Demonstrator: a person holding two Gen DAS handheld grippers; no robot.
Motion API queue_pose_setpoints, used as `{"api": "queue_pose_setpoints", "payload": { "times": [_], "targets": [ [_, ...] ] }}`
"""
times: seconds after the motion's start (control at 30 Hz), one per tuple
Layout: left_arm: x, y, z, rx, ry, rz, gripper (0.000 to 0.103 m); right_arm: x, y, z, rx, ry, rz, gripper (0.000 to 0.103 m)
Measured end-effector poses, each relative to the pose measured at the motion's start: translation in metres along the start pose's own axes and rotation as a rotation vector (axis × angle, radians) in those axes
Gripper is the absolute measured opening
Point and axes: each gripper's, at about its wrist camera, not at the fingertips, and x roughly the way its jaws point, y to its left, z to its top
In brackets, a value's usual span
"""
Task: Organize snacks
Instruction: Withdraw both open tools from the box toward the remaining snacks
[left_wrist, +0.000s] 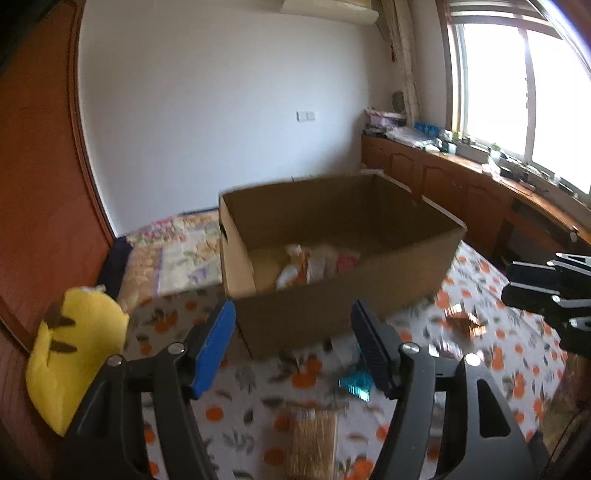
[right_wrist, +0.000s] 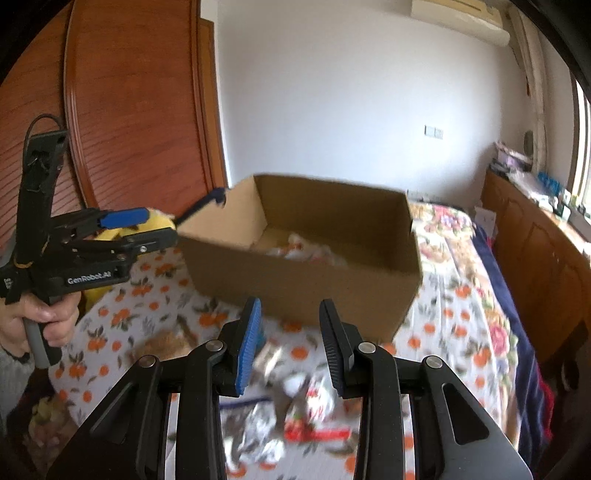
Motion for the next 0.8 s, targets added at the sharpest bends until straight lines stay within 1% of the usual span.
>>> {"api": "queue_pose_setpoints", "payload": {
  "times": [0.1, 0.27, 0.37, 0.5, 0.57, 0.63, 0.8],
  "targets": [
    [-0.001, 0.002, -0.020, 0.001, 0.025, -0.007, 0.066, 0.000, 0.006, -0.018, 0.014, 0.017, -0.003, 0.032],
    [-0.001, 0.001, -0.049, 0.004, 0.063, -0.025, 0.067, 0.005, 0.019, -0.047, 0.027, 0.040, 0.015, 0.041],
    [0.005, 0.002, -0.067, 0.006, 0.096, -0.038, 0.067, 0.012, 0.025, -0.059, 0.033, 0.055, 0.031, 0.046],
    [0.011, 0.000, -0.092, 0.046, 0.127, -0.085, 0.068, 0.028, 0.029, -0.078, 0.036, 0.084, 0.070, 0.067],
    [0.014, 0.000, -0.102, 0.059, 0.147, -0.076, 0.068, 0.035, 0.030, -0.085, 0.013, 0.100, 0.054, 0.068],
    [0.017, -0.001, -0.108, 0.061, 0.164, -0.079, 0.068, 0.043, 0.029, -0.090, -0.002, 0.122, 0.062, 0.069],
    [0.018, -0.002, -0.115, 0.047, 0.176, -0.084, 0.069, 0.055, 0.031, -0.096, -0.023, 0.162, 0.077, 0.069]
  ]
}}
